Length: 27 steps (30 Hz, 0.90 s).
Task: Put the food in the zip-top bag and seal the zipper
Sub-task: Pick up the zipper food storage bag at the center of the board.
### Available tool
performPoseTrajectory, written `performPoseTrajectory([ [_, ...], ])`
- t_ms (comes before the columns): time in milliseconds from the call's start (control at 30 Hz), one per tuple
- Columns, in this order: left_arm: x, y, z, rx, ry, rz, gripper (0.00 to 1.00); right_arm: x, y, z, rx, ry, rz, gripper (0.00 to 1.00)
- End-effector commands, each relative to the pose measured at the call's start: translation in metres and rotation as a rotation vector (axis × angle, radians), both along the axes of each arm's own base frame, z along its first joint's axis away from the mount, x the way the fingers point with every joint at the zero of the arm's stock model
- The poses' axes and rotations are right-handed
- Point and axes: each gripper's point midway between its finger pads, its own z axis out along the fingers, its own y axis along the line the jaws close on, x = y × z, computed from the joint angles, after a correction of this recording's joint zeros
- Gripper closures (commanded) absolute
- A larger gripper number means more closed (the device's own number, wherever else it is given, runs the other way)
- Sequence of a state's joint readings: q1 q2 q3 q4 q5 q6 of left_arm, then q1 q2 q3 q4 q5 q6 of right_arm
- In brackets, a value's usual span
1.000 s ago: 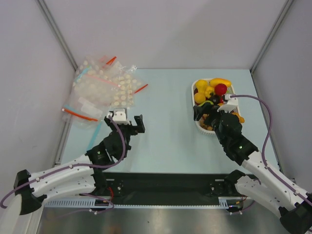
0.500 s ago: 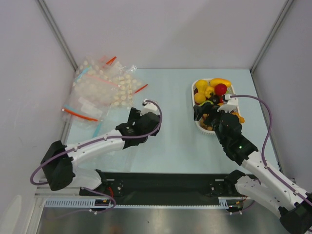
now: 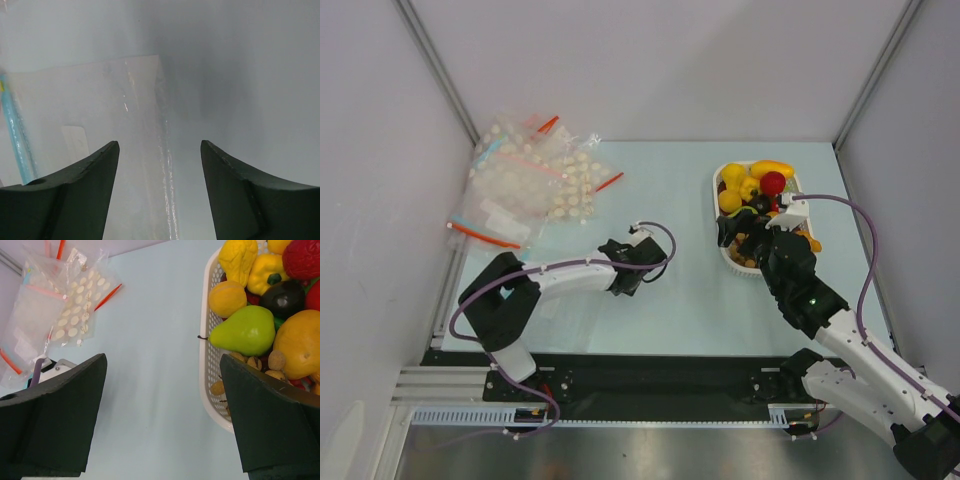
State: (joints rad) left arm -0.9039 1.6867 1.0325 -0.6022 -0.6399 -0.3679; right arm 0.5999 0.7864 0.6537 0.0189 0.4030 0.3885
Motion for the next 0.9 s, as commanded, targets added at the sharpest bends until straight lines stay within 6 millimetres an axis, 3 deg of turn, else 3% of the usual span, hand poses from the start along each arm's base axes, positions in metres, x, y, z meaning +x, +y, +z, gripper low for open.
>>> performPoseTrajectory([
  [0, 0.006, 0.001, 0.002, -0.056, 0.028, 0.041, 0.3, 0.003, -0.003, 0.01, 0.015, -0.031, -0.022, 0.0],
  [167, 0.009, 0.011, -0.014, -0.038, 0.076, 0.071, 0.33, 0.002, -0.004, 0.011, 0.021, -0.033, -0.024, 0.0],
  [300, 0.012, 0.016, -0.022, -0.052, 0.104, 0.094, 0.51, 0.002, -0.004, 0.013, 0.023, -0.035, -0.022, 0.0],
  [367, 0.013, 0.02, -0.027, -0.064, 0.129, 0.114, 0.52, 0.001, -0.004, 0.012, 0.024, -0.034, -0.022, 0.0],
  [467, 0.013, 0.023, -0.038, -0.079, 0.172, 0.131, 0.65, 0.001, -0.003, 0.012, 0.028, -0.034, -0.018, 0.0],
  [500, 0.013, 0.023, -0.04, -0.079, 0.18, 0.129, 0.77, 0.001, -0.002, 0.011, 0.029, -0.032, -0.013, 0.0],
  [600, 0.013, 0.018, -0.037, -0.103, 0.188, 0.105, 1.0, 0.001, -0.001, 0.011, 0.028, -0.031, -0.004, 0.0],
  [700, 0.014, 0.006, -0.016, -0.151, 0.134, 0.055, 1.0, 0.002, -0.001, 0.011, 0.027, -0.03, -0.006, 0.0],
  [800, 0.005, -0.034, 0.018, -0.253, 0.066, -0.08, 0.99, 0.003, 0.0, 0.011, 0.024, -0.03, -0.005, 0.0],
  [867, -0.014, -0.069, 0.045, -0.353, 0.047, -0.231, 1.0, 0.003, -0.001, 0.012, 0.02, -0.028, -0.007, 0.0],
])
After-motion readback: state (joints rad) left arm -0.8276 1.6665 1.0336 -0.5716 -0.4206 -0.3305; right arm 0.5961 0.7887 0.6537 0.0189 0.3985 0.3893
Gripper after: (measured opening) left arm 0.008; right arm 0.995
